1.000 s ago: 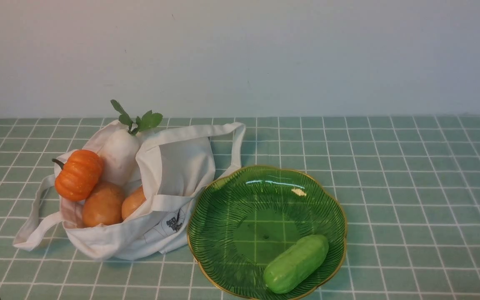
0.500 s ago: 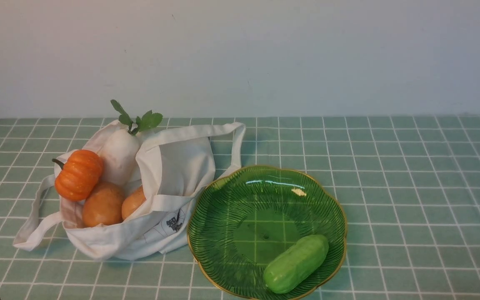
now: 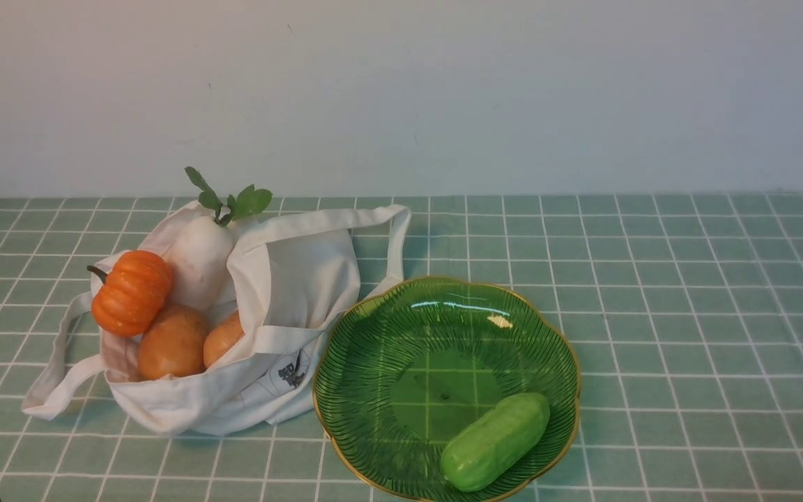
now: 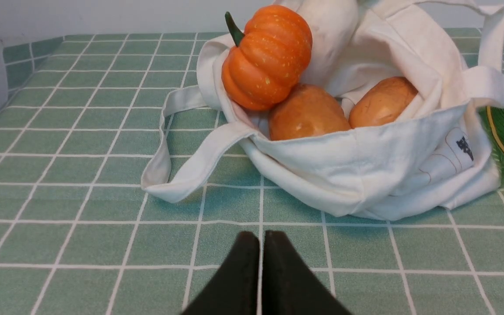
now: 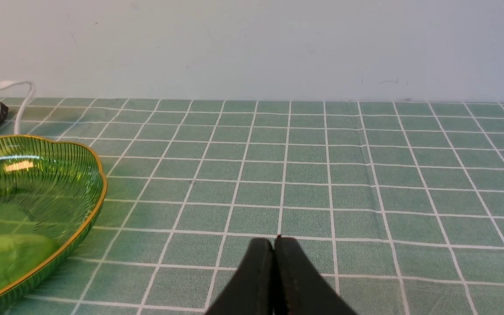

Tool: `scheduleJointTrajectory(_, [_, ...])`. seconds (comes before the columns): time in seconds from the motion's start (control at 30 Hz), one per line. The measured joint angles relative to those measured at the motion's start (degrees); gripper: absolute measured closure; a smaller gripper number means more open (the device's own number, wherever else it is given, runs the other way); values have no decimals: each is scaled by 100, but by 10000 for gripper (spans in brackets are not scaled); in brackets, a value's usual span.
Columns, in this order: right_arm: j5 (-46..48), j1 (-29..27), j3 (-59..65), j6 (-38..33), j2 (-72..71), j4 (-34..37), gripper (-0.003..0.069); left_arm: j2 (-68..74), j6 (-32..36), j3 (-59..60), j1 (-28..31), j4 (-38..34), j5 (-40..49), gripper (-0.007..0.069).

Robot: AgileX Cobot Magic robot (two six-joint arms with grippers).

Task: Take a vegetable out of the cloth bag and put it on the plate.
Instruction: Use the left arm to grab a pumpkin from the bag

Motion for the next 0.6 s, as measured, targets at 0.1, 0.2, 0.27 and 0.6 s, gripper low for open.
scheduleJointTrajectory(0.1, [0,0,0,0,0,0,675,0,0,0,0,0,0,629])
scheduleJointTrajectory(0.2, [0,0,0,0,0,0,675,0,0,0,0,0,0,629])
scheduleJointTrajectory(0.27, [0,0,0,0,0,0,675,0,0,0,0,0,0,629])
scheduleJointTrajectory(0.6, [0,0,0,0,0,0,675,0,-654,0,0,-1029,0,629])
